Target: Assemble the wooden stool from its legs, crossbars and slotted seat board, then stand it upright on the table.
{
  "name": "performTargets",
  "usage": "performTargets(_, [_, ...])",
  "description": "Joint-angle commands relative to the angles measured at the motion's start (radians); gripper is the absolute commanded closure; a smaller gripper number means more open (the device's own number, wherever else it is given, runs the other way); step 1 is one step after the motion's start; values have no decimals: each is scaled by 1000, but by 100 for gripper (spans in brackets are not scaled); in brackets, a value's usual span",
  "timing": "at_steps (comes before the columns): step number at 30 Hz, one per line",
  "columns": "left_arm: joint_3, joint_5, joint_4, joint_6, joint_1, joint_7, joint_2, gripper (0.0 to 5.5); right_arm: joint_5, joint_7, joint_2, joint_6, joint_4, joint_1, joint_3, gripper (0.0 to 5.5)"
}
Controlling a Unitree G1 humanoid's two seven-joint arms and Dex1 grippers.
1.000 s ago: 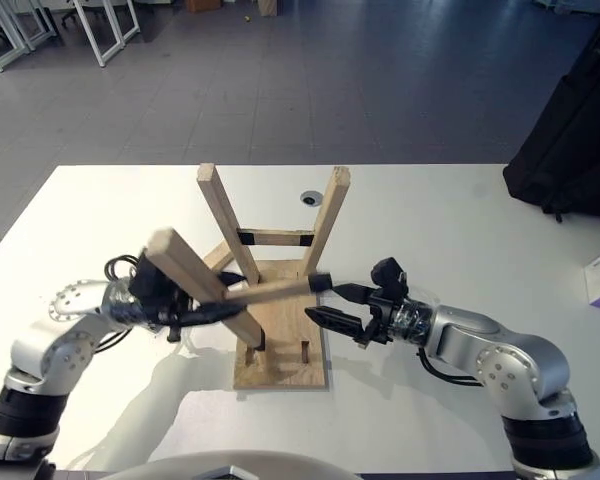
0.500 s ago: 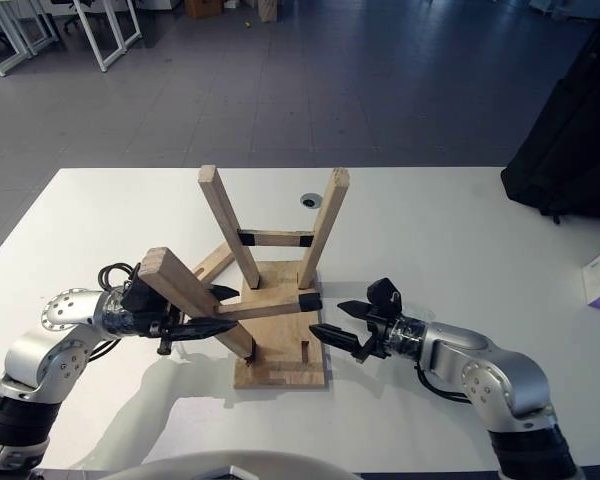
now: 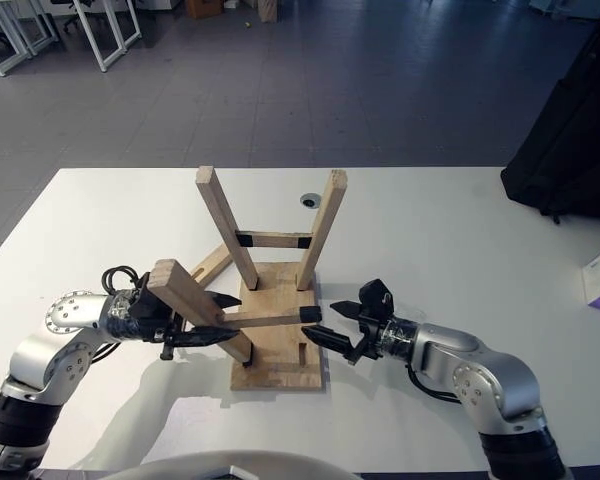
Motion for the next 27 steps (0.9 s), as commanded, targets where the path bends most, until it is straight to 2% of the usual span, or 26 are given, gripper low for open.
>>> performTargets(1, [-20,74,40,-51,-11,-23,16,346,-5,1,4,12,-14,-13,2,27])
performTargets(3, [-47,148,53,-96,10,-1,16,346,-7,0,5,9,-17,-4,1,27])
performTargets(8, [-186,446,106,-120,40,184,47,346,-54,7,-24,-15,-12,42,17,27])
performTargets(13, [-215,396,122,-233,77,150,53,346,-196,-14,-63,-62,19,46,79,27])
performTargets(18, [-209,360,131,-256,50,137,59,346,-340,-237,81,-100,50,16,80,27])
performTargets(27, [-199,351,215,-303,-42,89,93,346,-385,-273,140,-91,24,33,108,27])
